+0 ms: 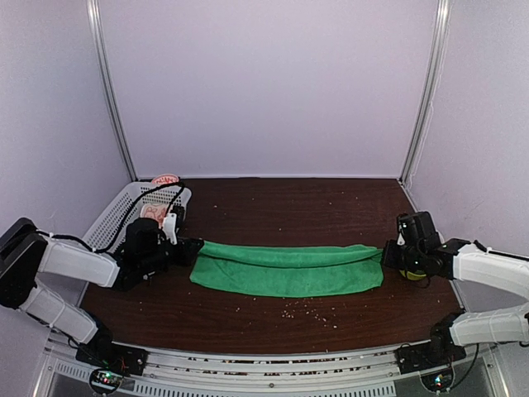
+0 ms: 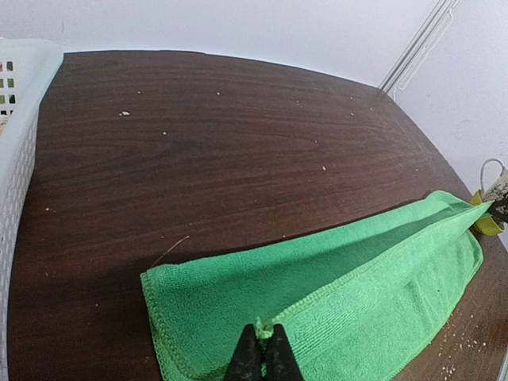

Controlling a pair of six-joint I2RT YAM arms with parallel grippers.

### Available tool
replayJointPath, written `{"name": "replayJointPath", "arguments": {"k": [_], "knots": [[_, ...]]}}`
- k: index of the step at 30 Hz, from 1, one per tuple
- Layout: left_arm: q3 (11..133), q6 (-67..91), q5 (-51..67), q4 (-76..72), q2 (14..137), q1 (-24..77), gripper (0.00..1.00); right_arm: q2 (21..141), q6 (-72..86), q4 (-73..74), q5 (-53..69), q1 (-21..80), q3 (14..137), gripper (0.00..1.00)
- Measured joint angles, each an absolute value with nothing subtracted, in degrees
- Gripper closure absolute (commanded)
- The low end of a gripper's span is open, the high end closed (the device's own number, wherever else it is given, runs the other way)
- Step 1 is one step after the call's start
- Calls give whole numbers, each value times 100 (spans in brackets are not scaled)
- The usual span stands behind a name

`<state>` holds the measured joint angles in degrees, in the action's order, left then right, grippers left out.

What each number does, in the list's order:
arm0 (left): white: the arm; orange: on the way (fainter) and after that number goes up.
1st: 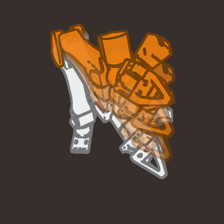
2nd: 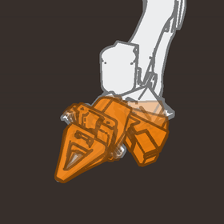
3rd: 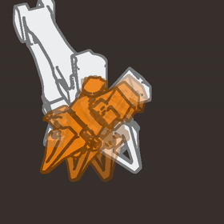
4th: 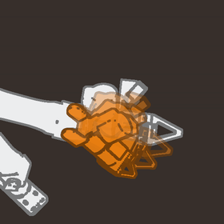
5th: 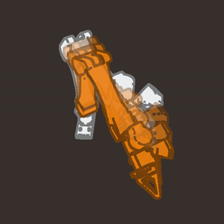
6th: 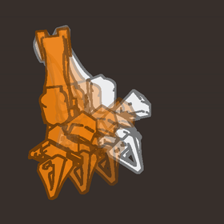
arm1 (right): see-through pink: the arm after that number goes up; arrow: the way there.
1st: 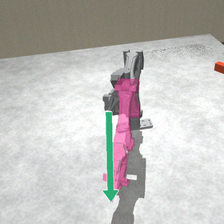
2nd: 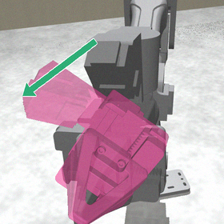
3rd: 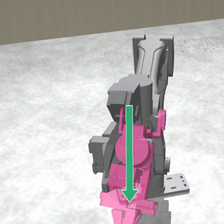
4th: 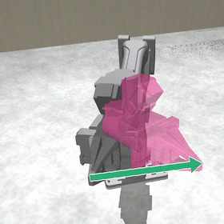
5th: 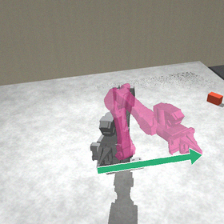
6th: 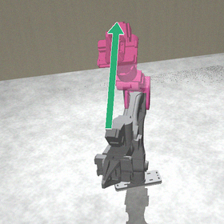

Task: Roll the towels
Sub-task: Fold the towel at the center of the board.

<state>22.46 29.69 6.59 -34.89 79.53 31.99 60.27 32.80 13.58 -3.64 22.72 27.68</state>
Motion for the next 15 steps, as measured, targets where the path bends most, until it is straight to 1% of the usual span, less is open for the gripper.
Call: {"name": "replayJointPath", "arguments": {"k": [15], "knots": [[1914,3035,670,-3223,7636,3275,100,5979,3336,1691,-497,2460,2768,100]]}}
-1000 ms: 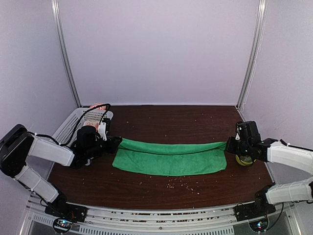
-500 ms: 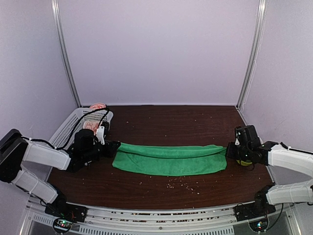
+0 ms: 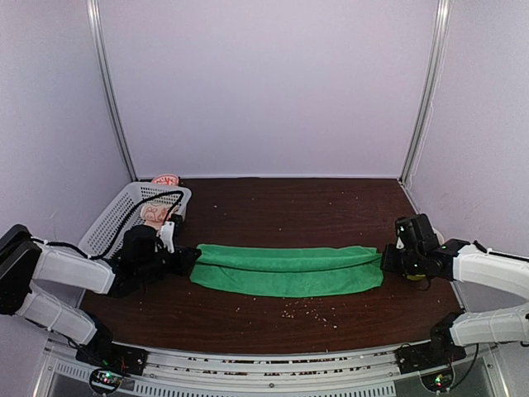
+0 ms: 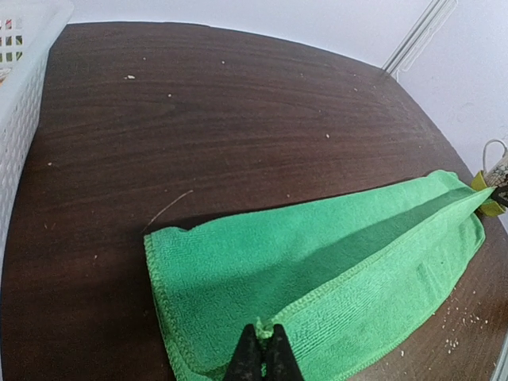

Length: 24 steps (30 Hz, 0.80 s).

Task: Roll the towels
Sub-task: Fold the towel at the center of the board.

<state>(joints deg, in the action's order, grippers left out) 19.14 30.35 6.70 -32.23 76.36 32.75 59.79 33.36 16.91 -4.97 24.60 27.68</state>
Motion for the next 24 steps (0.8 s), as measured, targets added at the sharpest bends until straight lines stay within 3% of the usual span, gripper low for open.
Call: {"name": "replayJointPath", "arguments": {"k": [24], "knots": [[1527,3164,794,-2899,7437,3301,97,6058,3492,1927,-563,2668,2696,98]]}}
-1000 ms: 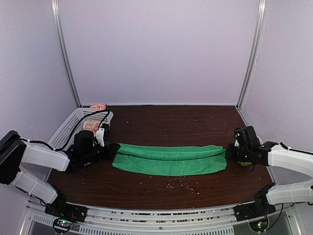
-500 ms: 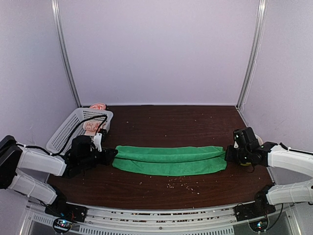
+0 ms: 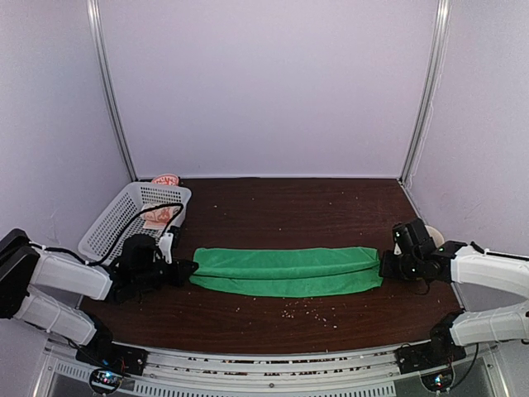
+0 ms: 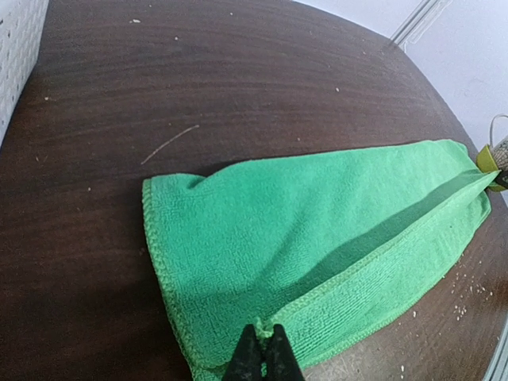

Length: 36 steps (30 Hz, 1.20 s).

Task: Roll the towels
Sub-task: Fold the towel at the center of the board.

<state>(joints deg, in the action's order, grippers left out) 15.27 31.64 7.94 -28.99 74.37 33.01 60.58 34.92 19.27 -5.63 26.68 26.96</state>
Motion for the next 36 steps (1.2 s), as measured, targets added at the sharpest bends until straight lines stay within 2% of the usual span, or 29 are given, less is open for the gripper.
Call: {"name": "replayJointPath", "arguments": {"k": [6,10,15,21,25,30,36], "knots": [[1529,3199,1013,-2825,7557,3301,81,6119,3518,2023,-580,2707,2696,77],[1529,3179,1083,-2674,7516,3301,67,6069,3531,2097,-574,2768,2696,54],[1584,3146,1105,-2338,7317,3301,60,5776,3483,2237,-550,2832,2698,42],[1664,3155,1138,-1935,6807,3304,51,5365,3439,2510,-486,2860,2858,42],[1782,3208,1133,-1638,6427,3332,51,5505,3441,2611,-454,2860,3284,50],[2453,3262,1017,-1094,6514,3350,56,6401,3387,2613,-355,2860,3990,57],[3894,3286,770,-327,7491,3350,63,7467,3188,2689,-202,2864,4517,61]]}}
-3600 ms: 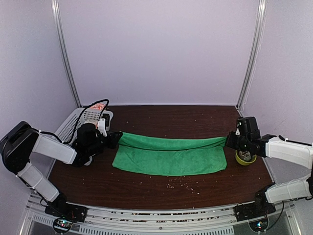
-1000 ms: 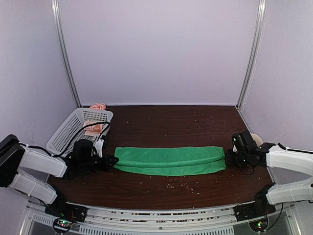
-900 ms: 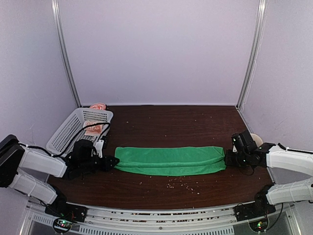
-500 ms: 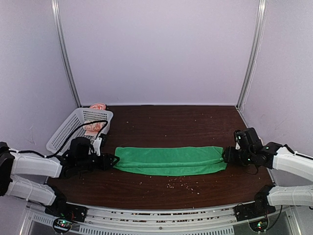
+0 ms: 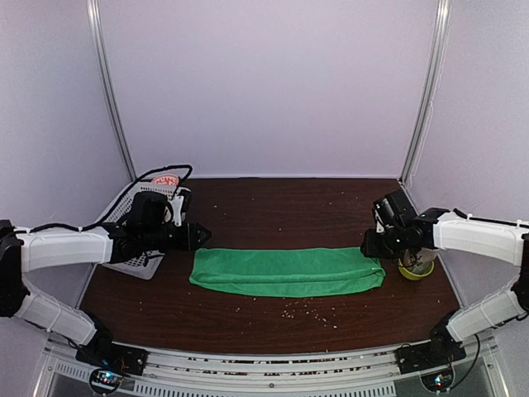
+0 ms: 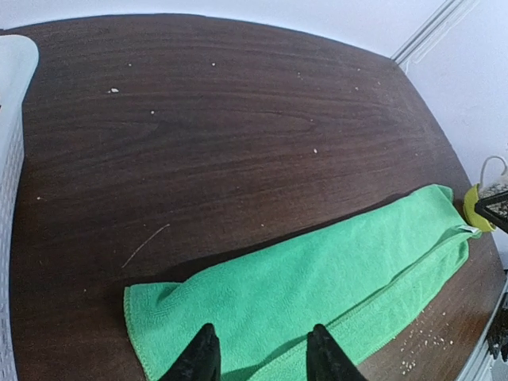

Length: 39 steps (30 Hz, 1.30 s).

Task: Roll the towels
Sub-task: Fold the towel at the center of the board, then adjust the towel at the center of the board.

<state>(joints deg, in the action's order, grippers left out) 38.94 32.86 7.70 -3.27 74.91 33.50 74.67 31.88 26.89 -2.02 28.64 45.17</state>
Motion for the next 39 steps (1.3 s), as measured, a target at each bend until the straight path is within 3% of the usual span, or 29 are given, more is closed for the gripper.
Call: {"name": "replayJointPath", "arguments": {"k": [12,26,34,39], "knots": [[4991,2982,652,917,9072,3581,80,8079,2877,2932,49,3009,4593,64],[4755,2836,744,1173,9255,3712,88,8090,2665,3057,646,3380,4294,65],[4569,2812,755,1221,9244,3715,90,7343,2716,3164,401,3376,4421,63],[4440,2757,777,1238,9035,3715,91,7953,2882,2958,198,3363,4831,65]]}}
